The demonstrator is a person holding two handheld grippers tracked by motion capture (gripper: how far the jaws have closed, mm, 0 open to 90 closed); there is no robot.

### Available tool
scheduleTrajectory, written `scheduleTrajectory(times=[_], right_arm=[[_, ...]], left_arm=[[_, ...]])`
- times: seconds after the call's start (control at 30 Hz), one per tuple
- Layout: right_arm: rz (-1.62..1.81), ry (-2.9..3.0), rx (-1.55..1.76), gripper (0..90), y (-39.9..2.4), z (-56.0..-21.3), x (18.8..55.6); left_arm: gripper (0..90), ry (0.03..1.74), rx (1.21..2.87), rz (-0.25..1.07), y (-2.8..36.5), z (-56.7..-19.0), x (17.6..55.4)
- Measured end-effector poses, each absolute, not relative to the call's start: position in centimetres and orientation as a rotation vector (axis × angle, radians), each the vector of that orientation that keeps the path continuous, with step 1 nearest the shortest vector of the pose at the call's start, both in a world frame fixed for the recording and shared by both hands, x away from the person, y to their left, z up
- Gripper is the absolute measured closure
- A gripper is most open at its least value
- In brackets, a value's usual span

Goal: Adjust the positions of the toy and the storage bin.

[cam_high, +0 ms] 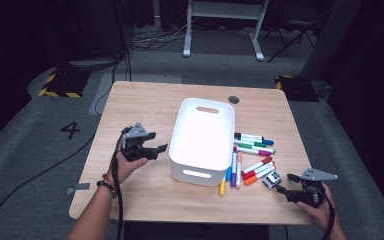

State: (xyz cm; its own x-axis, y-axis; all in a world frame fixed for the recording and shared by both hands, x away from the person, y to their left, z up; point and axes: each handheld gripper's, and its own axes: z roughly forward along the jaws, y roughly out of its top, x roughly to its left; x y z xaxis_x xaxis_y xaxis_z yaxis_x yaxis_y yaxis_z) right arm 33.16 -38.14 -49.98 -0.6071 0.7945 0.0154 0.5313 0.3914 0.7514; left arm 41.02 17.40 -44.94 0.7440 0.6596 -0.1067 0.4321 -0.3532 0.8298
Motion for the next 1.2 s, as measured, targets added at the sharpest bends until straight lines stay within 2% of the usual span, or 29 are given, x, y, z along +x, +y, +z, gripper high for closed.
scheduleTrajectory(times=[0.03, 0.07, 0.13, 0.33, 0.4, 0.63, 0.8, 1.07, 1.2], right_arm=[[1.060, 2.307, 1.156, 26.4, -38.1, -50.0, 33.2], [1.059, 2.305, 1.155, 26.1, -38.2, -50.0, 33.3], [1.064, 2.298, 1.163, 26.1, -38.2, -50.1, 33.3], [1.068, 2.295, 1.162, 26.4, -38.3, -50.1, 33.3], [1.067, 2.297, 1.161, 27.0, -38.3, -50.1, 33.3], [1.092, 2.315, 1.136, 27.1, -38.3, -50.0, 33.1], [1.115, 2.304, 1.129, 27.1, -38.4, -49.7, 33.0], [1.147, 2.270, 1.147, 27.2, -38.8, -49.5, 33.0], [1.187, 2.241, 1.145, 27.2, -39.0, -49.1, 33.1]], left_arm=[[31.1, 0.827, 2.001, 0.296, 16.8, -45.2, 40.7], [35.1, 0.829, 2.011, 0.322, 16.3, -45.2, 40.5], [34.2, 0.806, 2.014, 0.279, 15.9, -45.2, 40.4], [29.3, 0.779, 2.038, 0.280, 15.0, -45.3, 39.9], [25.5, 0.773, 2.056, 0.293, 15.1, -45.5, 39.9], [21.2, 0.817, 2.096, 0.293, 16.8, -46.5, 39.1], [19.5, 0.825, 2.173, 0.317, 18.2, -47.8, 38.5], [17.7, 0.827, 2.273, 0.267, 19.4, -49.9, 38.1], [16.7, 0.815, 2.265, 0.255, 19.5, -50.3, 38.0]])
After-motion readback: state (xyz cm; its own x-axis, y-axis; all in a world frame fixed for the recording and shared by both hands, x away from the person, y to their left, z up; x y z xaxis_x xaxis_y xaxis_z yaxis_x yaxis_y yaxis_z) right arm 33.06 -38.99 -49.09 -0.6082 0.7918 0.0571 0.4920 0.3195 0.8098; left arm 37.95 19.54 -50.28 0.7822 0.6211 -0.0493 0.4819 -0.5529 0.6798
